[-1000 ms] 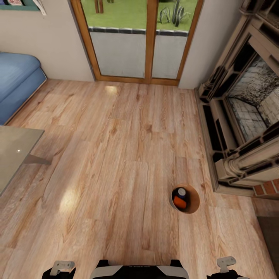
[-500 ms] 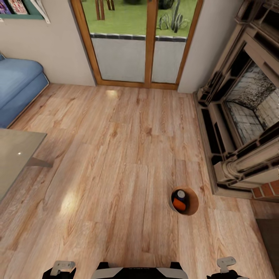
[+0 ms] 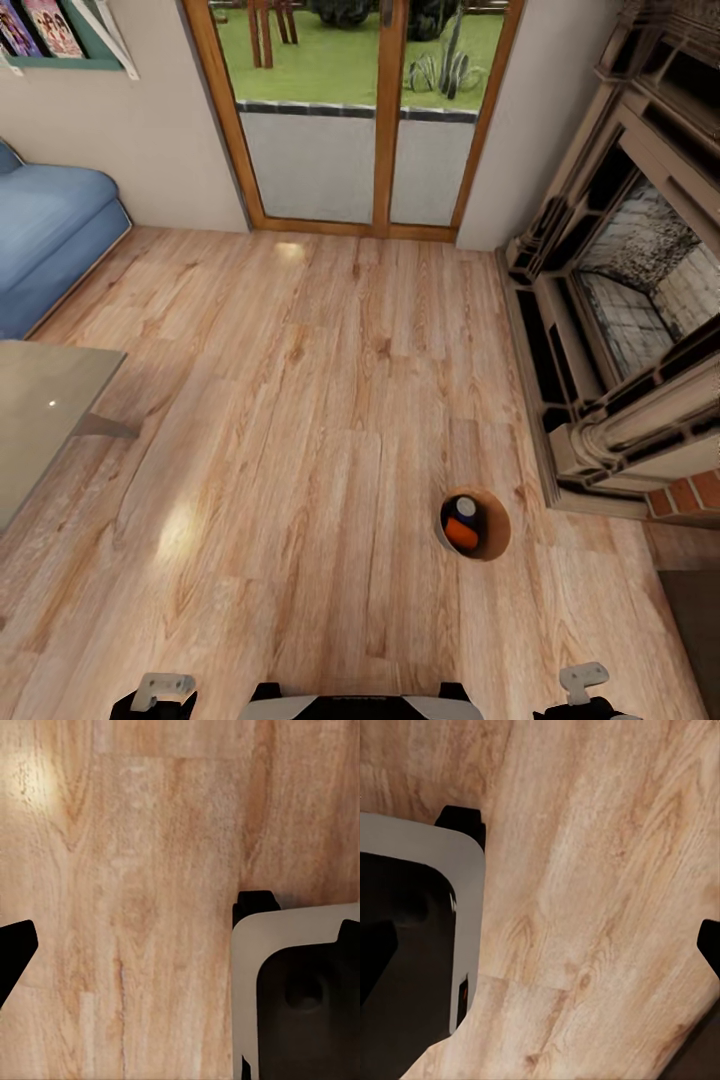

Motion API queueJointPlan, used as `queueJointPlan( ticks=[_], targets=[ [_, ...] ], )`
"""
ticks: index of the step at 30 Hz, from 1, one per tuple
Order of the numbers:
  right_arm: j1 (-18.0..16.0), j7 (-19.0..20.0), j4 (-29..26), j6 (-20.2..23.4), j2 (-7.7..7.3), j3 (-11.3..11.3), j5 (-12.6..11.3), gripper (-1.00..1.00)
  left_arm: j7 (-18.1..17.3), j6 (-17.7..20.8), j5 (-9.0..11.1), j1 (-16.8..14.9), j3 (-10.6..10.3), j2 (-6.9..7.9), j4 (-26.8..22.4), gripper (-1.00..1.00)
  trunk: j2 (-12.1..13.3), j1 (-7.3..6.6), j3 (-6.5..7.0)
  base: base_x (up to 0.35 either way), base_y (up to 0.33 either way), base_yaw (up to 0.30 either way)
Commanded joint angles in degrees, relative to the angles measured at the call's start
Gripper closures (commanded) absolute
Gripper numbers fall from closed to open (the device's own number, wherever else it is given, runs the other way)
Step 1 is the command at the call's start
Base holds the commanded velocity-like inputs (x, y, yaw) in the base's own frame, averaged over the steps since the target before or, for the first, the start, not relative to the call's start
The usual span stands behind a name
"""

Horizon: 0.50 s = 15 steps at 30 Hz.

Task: Put the three can of soda from the living room inside the tash can in the kitchen.

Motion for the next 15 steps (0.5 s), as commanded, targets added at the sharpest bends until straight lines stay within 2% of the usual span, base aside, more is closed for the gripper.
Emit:
queueJointPlan(
  ticks=[1,15],
  targets=[
    [0.0,0.0,0.0,0.0,0.01,0.0,0.0,-1.0,0.0,0.0,0.0,0.0,0.0,-0.01,0.0,-1.0,0.4,-0.22,0.28,0.0,0.0,0.0],
    [0.0,0.0,0.0,0.0,0.17,0.0,0.0,-1.0,0.2,0.0,-0.2,0.0,0.0,-0.11,0.0,-1.0,6.0,-3.3,4.11,0.0,0.0,0.0]
  ],
)
